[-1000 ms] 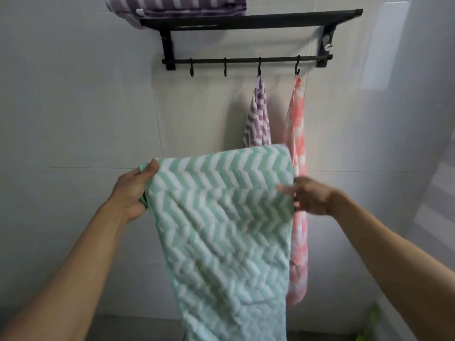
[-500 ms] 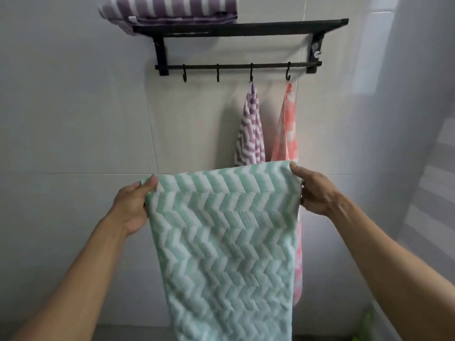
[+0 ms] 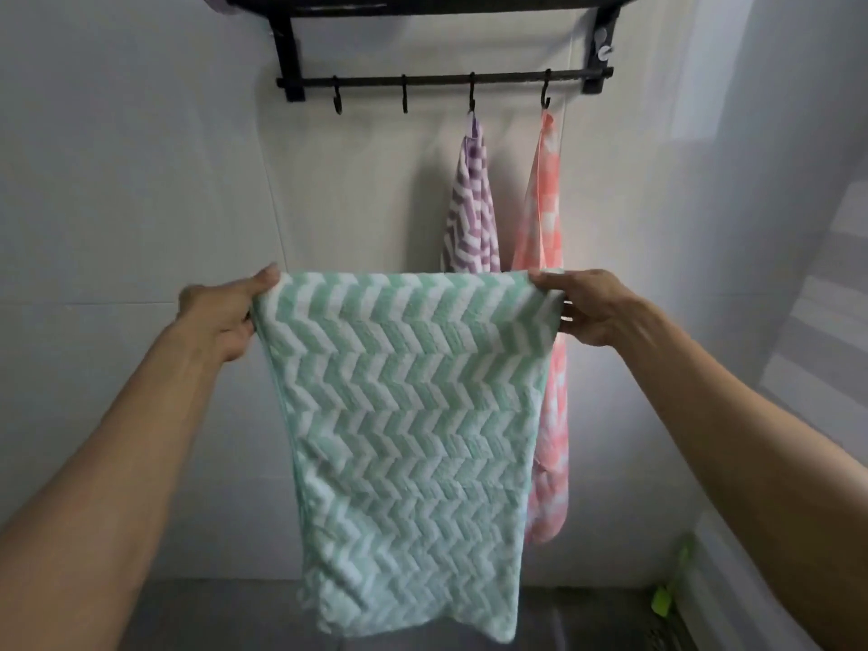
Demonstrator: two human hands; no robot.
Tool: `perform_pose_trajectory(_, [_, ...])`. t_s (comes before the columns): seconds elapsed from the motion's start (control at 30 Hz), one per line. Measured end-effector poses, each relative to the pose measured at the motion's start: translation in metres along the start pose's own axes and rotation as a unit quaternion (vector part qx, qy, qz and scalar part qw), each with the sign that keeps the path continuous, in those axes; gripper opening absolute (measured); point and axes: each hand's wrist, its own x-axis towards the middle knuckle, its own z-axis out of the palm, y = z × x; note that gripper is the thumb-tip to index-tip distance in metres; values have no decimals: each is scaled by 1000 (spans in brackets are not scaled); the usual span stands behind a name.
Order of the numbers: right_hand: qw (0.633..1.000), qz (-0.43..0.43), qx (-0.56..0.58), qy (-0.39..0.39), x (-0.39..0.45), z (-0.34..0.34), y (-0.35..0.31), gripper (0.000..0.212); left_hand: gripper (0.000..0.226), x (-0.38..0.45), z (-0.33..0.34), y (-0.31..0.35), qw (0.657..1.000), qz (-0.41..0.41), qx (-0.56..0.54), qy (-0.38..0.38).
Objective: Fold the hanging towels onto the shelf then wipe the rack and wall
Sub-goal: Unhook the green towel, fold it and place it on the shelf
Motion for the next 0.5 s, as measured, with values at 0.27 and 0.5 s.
perform_pose_trajectory(0.27, [997,34,-59,26,2,12,35,20,53,3,-20,-30,997,-10,66,27])
perform_pose_trajectory(0.5, [996,-2,-89,26,9,17,12,26,45,11,-23,-17,994,18,95,45])
